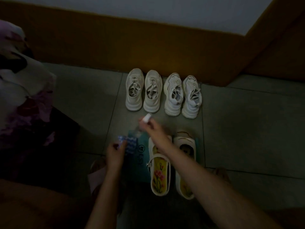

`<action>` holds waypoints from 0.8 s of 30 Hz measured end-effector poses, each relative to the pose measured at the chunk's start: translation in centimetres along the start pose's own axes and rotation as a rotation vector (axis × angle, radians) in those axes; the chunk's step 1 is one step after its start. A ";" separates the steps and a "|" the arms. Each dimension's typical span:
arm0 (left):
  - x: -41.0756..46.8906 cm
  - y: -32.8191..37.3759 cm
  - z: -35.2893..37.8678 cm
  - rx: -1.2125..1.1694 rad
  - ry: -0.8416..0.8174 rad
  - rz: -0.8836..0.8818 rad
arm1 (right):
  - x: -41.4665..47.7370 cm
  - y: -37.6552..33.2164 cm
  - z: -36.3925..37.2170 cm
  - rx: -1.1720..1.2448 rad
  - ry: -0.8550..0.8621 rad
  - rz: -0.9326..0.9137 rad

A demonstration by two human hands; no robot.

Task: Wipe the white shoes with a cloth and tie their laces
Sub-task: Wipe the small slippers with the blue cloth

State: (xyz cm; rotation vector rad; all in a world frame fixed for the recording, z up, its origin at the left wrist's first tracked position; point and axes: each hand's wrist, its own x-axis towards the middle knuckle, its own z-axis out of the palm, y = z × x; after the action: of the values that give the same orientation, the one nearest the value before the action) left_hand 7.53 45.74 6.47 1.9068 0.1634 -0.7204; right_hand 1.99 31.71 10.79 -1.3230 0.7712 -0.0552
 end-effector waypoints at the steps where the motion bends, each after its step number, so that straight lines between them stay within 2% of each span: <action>1: 0.1 0.6 0.1 -0.014 -0.010 0.032 | -0.5 -0.9 -1.4 0.108 -0.008 0.031; 4: 0.3 2.3 0.7 -0.068 -0.035 0.086 | -1.9 -3.1 -5.8 0.481 -0.077 0.073; 6: 0.0 2.9 1.3 -0.089 -0.046 0.109 | -2.5 -3.4 -8.3 0.642 -0.078 0.061; 11: -0.6 3.2 2.5 -0.147 -0.064 0.071 | -3.4 -2.7 -12.5 0.695 -0.066 0.049; 16: -0.4 2.6 3.0 -0.012 -0.100 0.134 | -4.1 -2.5 -14.3 0.731 -0.095 0.102; 19: -0.7 2.7 3.2 0.013 -0.101 0.165 | -4.0 -2.5 -15.0 0.576 -0.083 0.190; 24: -0.6 2.6 3.2 0.018 -0.095 0.180 | -4.0 -2.8 -15.8 0.079 0.146 0.342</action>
State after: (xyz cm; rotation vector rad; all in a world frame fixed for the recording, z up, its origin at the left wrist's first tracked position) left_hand 6.80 41.87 8.01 1.8721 -0.0736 -0.6897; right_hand -8.39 19.42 14.51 -1.1058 1.1003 0.0909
